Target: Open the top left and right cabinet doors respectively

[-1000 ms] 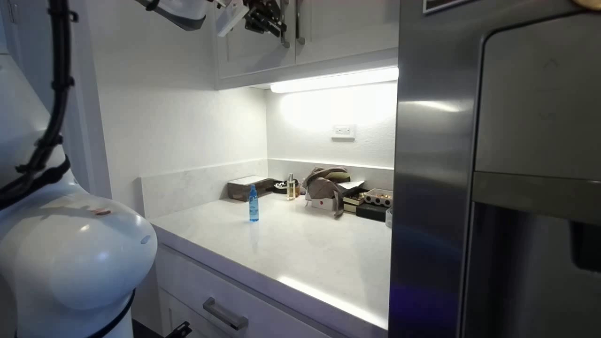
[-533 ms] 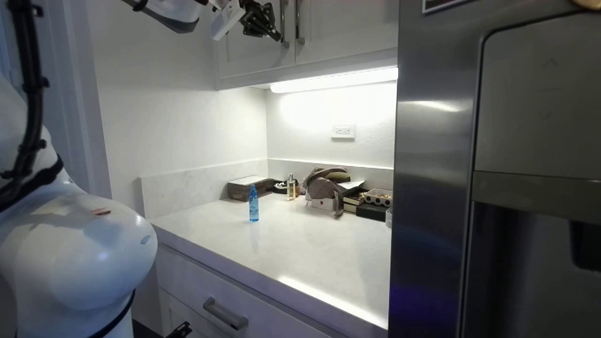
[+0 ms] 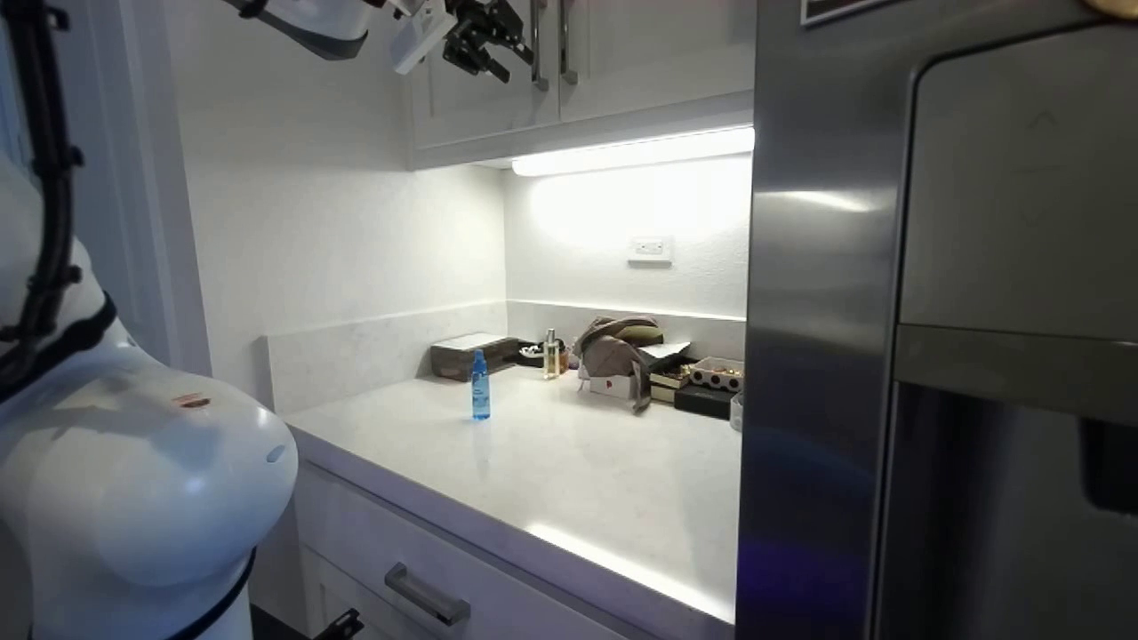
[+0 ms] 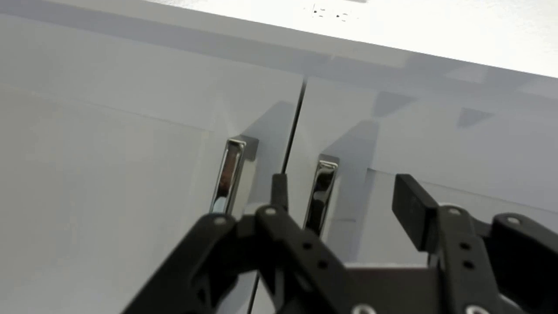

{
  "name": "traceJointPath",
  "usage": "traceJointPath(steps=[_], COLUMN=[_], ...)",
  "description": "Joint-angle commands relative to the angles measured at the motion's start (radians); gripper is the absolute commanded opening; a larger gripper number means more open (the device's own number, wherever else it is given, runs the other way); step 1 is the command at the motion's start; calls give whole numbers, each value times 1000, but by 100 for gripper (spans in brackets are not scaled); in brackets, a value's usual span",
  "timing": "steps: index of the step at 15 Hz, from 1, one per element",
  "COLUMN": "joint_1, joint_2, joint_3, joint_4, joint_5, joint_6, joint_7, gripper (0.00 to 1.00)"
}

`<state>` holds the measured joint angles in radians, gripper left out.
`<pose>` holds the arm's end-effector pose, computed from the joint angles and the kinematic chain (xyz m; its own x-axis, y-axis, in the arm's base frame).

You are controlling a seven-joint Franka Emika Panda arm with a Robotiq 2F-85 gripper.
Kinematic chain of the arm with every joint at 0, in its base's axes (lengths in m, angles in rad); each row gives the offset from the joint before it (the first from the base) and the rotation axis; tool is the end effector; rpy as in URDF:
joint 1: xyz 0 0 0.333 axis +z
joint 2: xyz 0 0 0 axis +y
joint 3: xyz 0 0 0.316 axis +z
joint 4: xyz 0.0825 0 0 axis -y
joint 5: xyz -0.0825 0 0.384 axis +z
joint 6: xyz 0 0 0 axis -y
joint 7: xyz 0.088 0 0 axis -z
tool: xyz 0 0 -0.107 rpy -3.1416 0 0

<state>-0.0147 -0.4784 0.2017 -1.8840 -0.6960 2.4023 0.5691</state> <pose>0.4220 0.1102 0.8082 0.4148 0.1388 0.8993 -0.2452 -0.9347 0.2573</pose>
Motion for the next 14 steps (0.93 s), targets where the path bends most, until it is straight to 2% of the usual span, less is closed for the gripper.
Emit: traceJointPath(steps=[1, 3, 9, 12, 13, 14], joint_1=[-15, -22, -70, -110, -123, -131], joint_2=[-28, -28, -8, 6, 10, 12], joint_3=[6, 10, 27, 46, 53, 57], joint_4=[-13, -7, 15, 31, 35, 37], joint_5=[36, 40, 18, 11, 8, 7], joint_6=[34, 47, 155, 172, 173, 173], joint_7=[-29, -25, 19, 37, 39, 40], gripper=[95, 100, 100, 100, 75, 72])
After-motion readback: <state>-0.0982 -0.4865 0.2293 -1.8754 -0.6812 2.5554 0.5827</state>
